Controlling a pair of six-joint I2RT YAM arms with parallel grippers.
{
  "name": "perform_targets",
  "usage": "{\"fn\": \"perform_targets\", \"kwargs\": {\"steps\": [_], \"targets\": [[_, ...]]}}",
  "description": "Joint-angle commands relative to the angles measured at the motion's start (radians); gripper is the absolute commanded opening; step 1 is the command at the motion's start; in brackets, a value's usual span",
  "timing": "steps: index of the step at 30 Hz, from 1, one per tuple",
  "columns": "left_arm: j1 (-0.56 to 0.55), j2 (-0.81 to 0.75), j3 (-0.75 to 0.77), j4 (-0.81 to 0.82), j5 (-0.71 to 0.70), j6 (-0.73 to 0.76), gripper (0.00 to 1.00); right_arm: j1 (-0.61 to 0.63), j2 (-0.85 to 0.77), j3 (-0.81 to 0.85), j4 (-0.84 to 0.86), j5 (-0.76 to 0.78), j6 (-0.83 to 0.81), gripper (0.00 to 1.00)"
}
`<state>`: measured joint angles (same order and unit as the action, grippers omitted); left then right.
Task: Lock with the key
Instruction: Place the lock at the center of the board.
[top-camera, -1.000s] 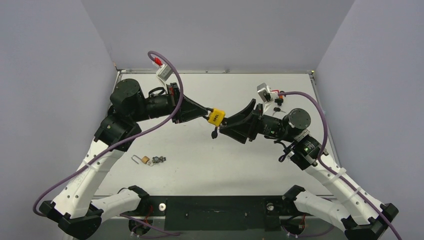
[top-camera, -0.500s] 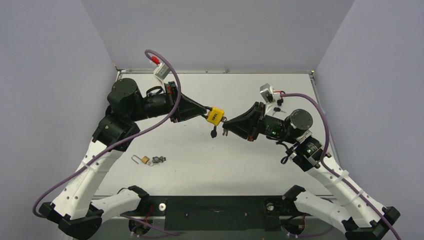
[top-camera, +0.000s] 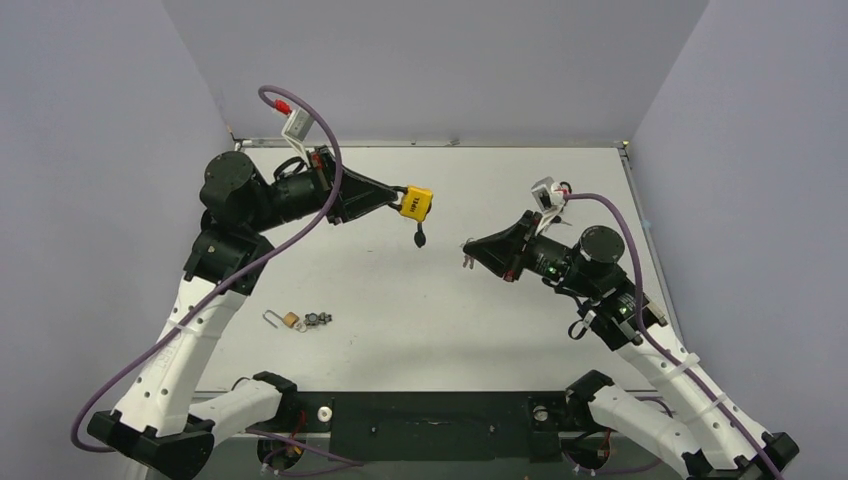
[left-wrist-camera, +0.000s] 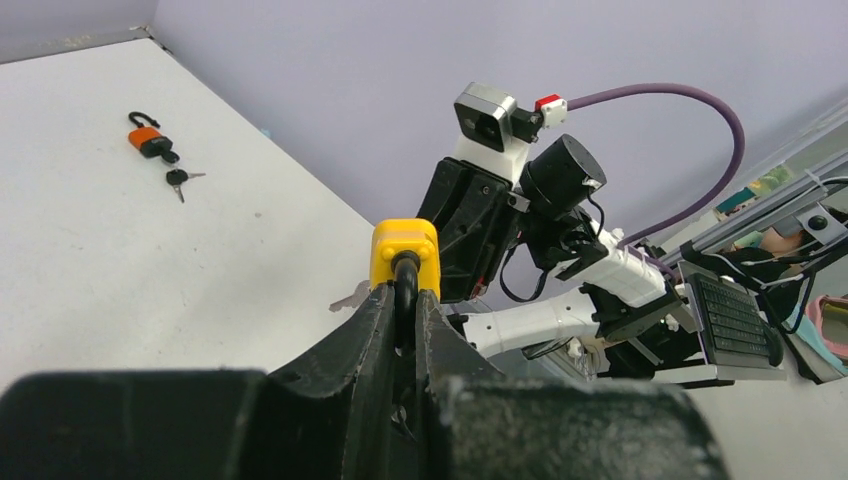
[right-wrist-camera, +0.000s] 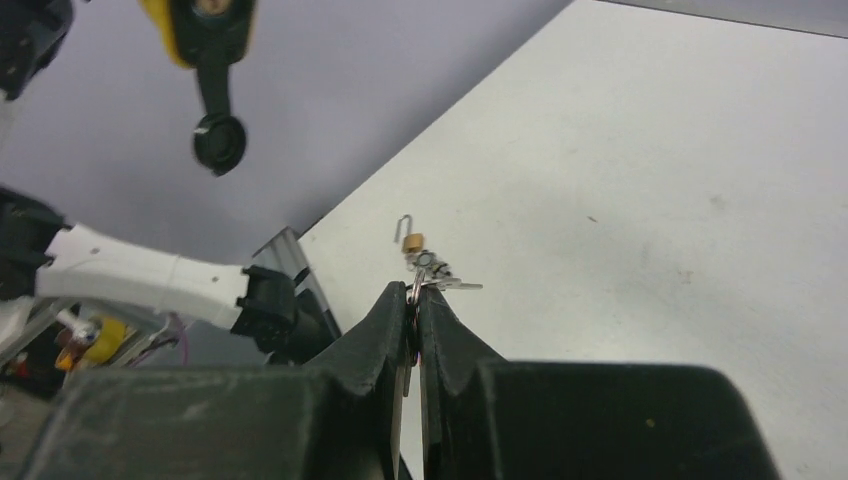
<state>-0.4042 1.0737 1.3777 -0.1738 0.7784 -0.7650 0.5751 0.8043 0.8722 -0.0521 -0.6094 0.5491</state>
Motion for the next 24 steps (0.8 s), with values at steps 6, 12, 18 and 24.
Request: {"fn": "perform_targets", "kwargs": {"steps": [6, 12, 18, 24], "targets": [[-0.035, 0.033, -0.232, 0.273, -0.137, -0.137, 0.0, -0.055, 0.028, -0.034, -0.249, 0.453, 0.047, 0.0], [-0.265, 0.24, -0.317, 0.423, -0.342, -0.188, 0.0, -0.138, 0.039, -0.088, -0.503, 0.756, 0.218, 0.0], [-0.448, 0.612, -0.274, 0.704, -0.399, -0.329, 0.0, -0.299, -0.017, -0.182, -0.687, 0.868, 0.337, 0.0], [-0.569, 0.934, -0.062, 0.774, -0.403, -0.406, 0.0, -0.429, -0.024, -0.271, -0.781, 0.92, 0.375, 0.0]]}}
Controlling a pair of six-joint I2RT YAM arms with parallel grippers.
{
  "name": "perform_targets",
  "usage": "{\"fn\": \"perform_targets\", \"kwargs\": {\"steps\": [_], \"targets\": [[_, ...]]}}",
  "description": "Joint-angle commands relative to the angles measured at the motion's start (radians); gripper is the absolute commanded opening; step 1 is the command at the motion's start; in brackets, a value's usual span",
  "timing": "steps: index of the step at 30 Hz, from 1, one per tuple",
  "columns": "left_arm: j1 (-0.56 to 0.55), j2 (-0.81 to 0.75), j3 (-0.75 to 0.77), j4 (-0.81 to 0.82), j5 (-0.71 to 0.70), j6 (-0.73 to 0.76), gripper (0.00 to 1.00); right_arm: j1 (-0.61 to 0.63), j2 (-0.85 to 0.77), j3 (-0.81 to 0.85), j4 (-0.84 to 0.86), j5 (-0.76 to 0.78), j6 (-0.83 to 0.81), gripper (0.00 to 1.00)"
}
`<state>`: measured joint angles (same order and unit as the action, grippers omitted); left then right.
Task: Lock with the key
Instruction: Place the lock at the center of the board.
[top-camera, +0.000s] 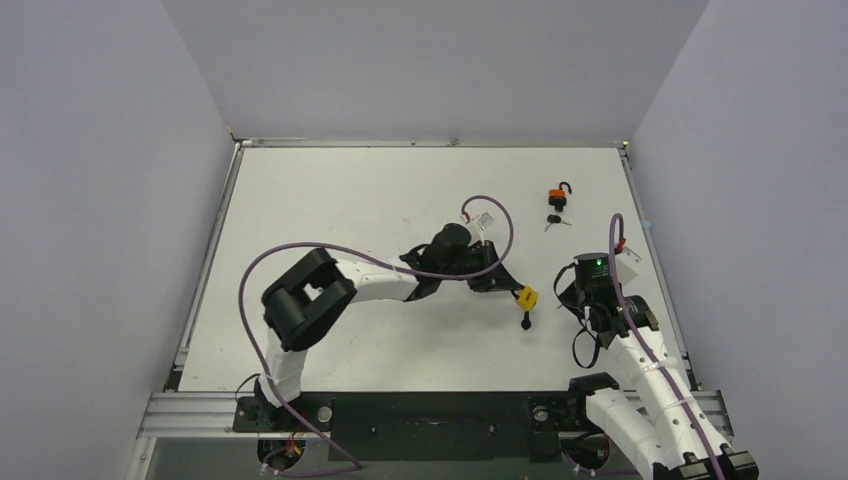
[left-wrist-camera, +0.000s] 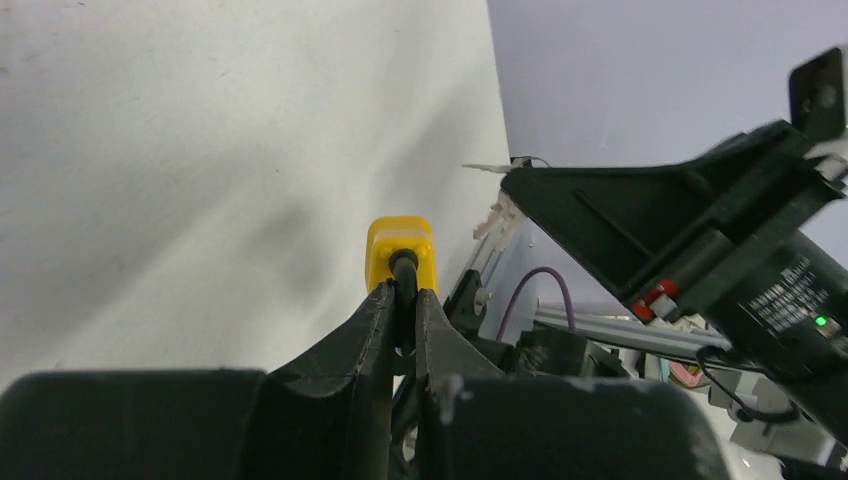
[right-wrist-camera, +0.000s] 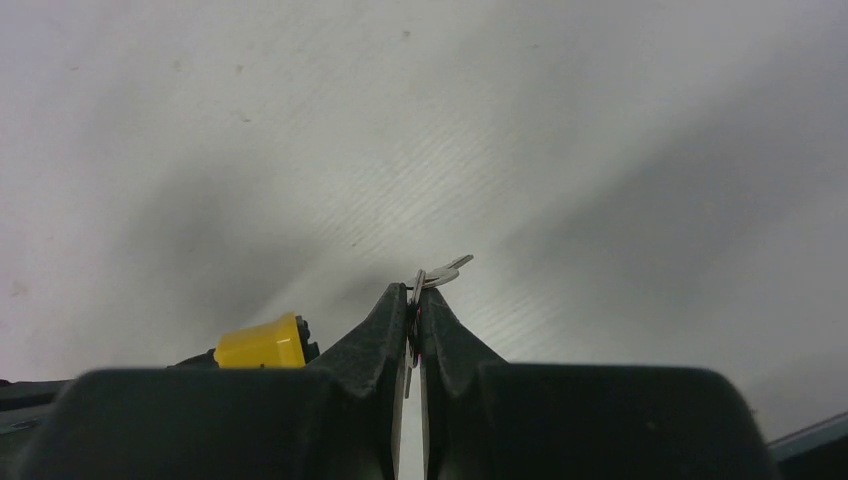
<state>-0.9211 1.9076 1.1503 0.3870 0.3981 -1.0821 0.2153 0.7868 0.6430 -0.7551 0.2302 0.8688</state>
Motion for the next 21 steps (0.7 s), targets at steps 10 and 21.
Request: {"fn": "perform_targets", "kwargs": {"steps": [10, 21], "targets": [[-0.116, 0.363, 0.3, 0.218, 0.001, -0.161, 0.0, -0.137, -0.03, -0.224, -0.006, 0.035, 0.124, 0.0], [-0.121, 0.386, 0.306, 0.114, -0.003, -0.127, 0.29, -0.139, -0.022, -0.217, 0.002, 0.03, 0.113, 0.35]]}}
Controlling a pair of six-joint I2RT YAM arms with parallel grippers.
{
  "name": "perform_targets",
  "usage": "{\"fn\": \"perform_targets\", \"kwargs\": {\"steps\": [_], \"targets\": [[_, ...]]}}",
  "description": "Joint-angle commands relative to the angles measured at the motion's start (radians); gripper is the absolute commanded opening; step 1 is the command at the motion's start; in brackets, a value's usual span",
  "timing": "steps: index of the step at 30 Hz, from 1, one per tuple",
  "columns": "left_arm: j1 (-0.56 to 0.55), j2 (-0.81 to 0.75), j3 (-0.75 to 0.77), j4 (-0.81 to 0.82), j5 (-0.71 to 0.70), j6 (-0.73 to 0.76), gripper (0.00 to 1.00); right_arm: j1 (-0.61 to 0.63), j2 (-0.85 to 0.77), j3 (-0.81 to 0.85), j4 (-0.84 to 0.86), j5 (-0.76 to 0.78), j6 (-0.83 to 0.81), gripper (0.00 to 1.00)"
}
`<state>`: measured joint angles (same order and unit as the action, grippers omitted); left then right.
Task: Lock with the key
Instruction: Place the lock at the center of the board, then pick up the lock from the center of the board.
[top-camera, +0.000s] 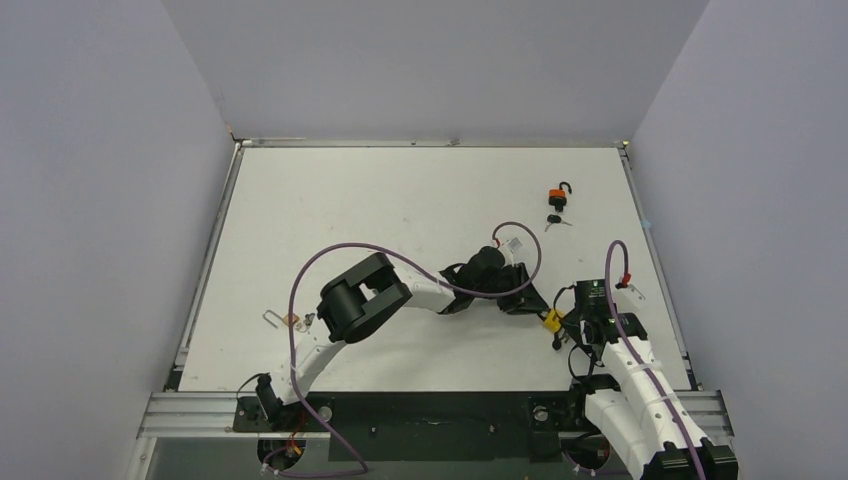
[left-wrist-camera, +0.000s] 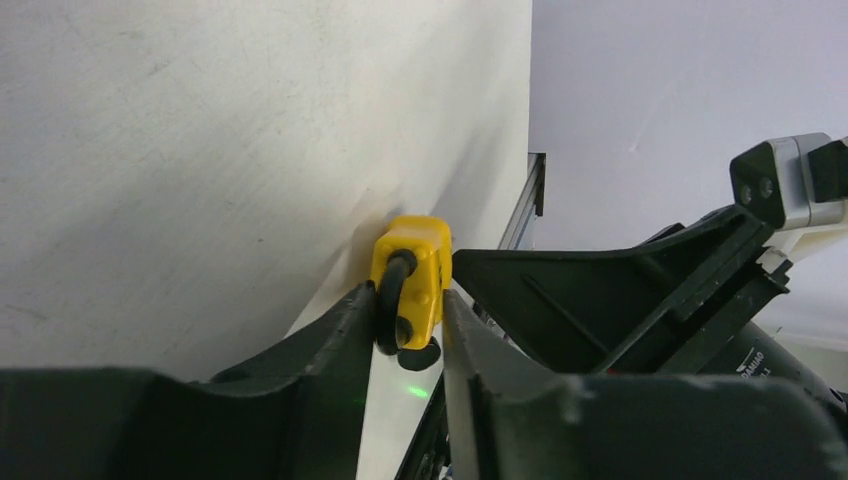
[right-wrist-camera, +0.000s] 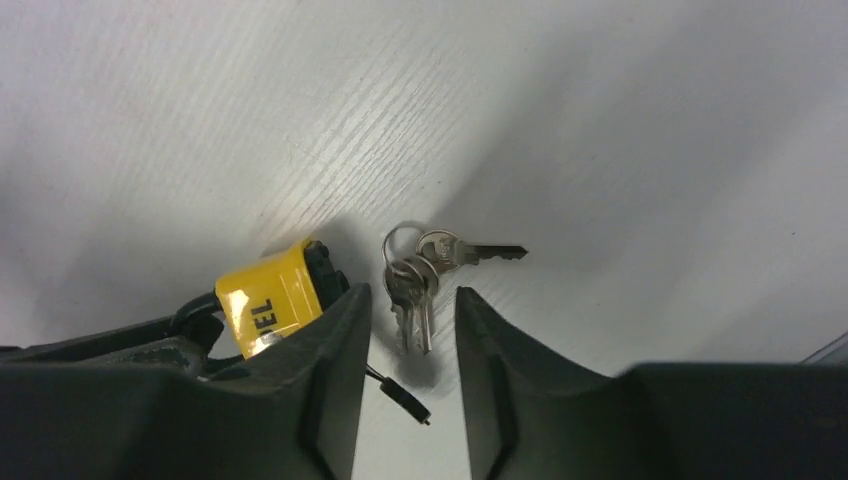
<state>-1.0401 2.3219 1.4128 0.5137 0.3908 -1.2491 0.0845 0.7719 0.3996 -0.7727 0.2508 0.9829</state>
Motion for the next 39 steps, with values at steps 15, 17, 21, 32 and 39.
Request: {"fn": "perform_targets", "kwargs": {"steps": [15, 17, 21, 32, 39], "targets": [[0.073, -0.311, 0.06, -0.544, -0.172, 0.343, 0.47, -0.006, 0.178, 0.33, 0.101, 0.049, -0.157, 0.73], [0.099, -0.371, 0.024, -0.568, -0.172, 0.357, 0.48, -0.007, 0.291, 0.393, 0.192, 0.037, -0.216, 0.72], [0.154, -0.523, -0.072, -0.605, -0.16, 0.389, 0.51, -0.013, 0.576, 0.599, 0.266, 0.084, -0.333, 0.7], [0.24, -0.865, -0.24, -0.715, -0.094, 0.453, 0.53, -0.079, 1.152, 1.114, 0.297, -0.087, -0.532, 0.75], [0.297, -0.925, -0.246, -0.758, -0.035, 0.467, 0.53, -0.081, 1.356, 1.337, 0.244, -0.126, -0.618, 0.75]]}}
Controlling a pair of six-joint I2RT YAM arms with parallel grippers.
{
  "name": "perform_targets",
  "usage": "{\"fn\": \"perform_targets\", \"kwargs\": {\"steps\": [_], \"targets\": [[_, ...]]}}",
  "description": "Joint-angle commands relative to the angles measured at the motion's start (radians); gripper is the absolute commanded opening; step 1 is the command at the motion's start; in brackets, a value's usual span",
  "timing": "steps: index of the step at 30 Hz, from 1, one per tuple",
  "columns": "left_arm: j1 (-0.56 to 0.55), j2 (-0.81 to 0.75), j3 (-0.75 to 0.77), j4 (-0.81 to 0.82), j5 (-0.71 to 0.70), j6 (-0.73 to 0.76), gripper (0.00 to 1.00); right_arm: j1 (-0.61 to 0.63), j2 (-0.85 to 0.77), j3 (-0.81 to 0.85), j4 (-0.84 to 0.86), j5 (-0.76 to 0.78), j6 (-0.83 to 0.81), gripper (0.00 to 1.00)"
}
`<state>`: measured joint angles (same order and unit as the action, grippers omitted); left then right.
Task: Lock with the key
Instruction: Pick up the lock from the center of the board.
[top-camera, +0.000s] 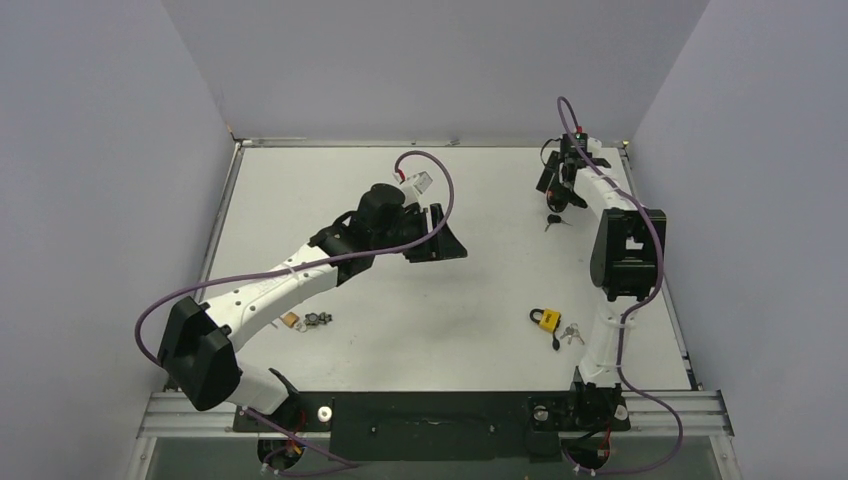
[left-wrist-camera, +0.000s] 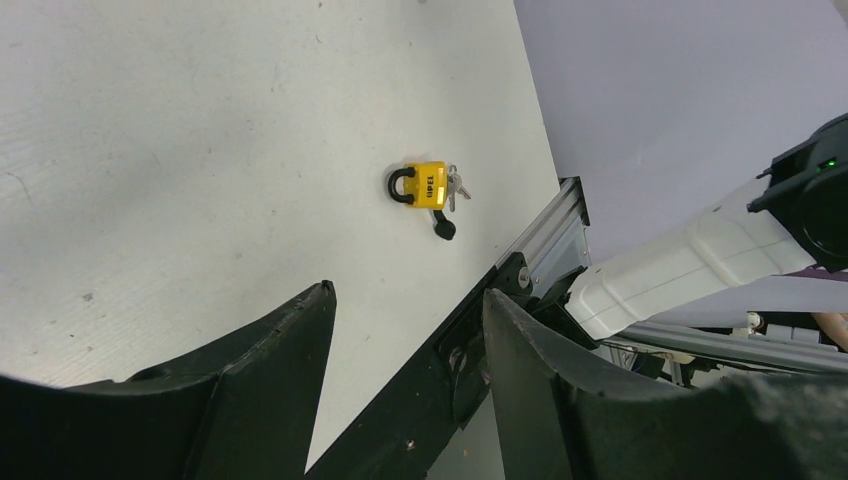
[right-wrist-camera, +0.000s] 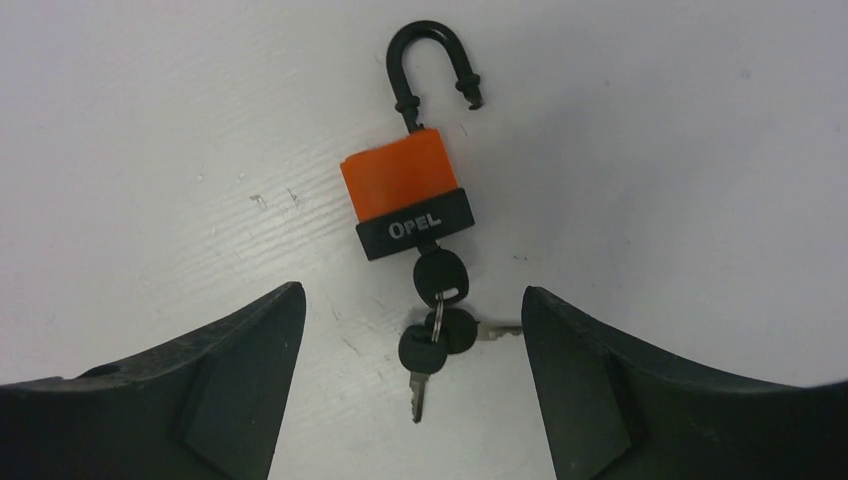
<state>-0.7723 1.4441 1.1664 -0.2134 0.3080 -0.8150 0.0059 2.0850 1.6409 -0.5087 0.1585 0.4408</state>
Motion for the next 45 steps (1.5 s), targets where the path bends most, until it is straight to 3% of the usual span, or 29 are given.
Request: {"fn": "perform_targets", "kwargs": {"steps": [1, 26, 28, 30, 31, 34, 45], "targets": [[0.039, -0.048, 0.003, -0.035, 0.051, 0.037, 0.54, -0.002, 0.07, 0.126, -0.029, -0.035, -0.081, 0.75], [0.131, -0.063, 0.087, -0.145, 0.112, 0.065, 0.54, -0.043, 0.359, 0.457, -0.186, -0.136, -0.192, 0.58], [0.133, -0.057, 0.096, -0.148, 0.112, 0.065, 0.54, -0.043, 0.363, 0.469, -0.196, -0.141, -0.191, 0.51], [0.135, -0.056, 0.103, -0.152, 0.108, 0.066, 0.54, -0.043, 0.359, 0.471, -0.203, -0.14, -0.183, 0.29], [0.139, -0.055, 0.103, -0.155, 0.106, 0.066, 0.54, -0.043, 0.353, 0.467, -0.207, -0.144, -0.178, 0.24], [0.153, -0.054, 0.106, -0.164, 0.103, 0.074, 0.54, -0.033, 0.298, 0.439, -0.207, -0.176, -0.159, 0.01], [0.153, -0.082, 0.243, -0.223, 0.026, 0.339, 0.54, 0.226, -0.234, 0.134, -0.213, -0.313, -0.143, 0.0]]}}
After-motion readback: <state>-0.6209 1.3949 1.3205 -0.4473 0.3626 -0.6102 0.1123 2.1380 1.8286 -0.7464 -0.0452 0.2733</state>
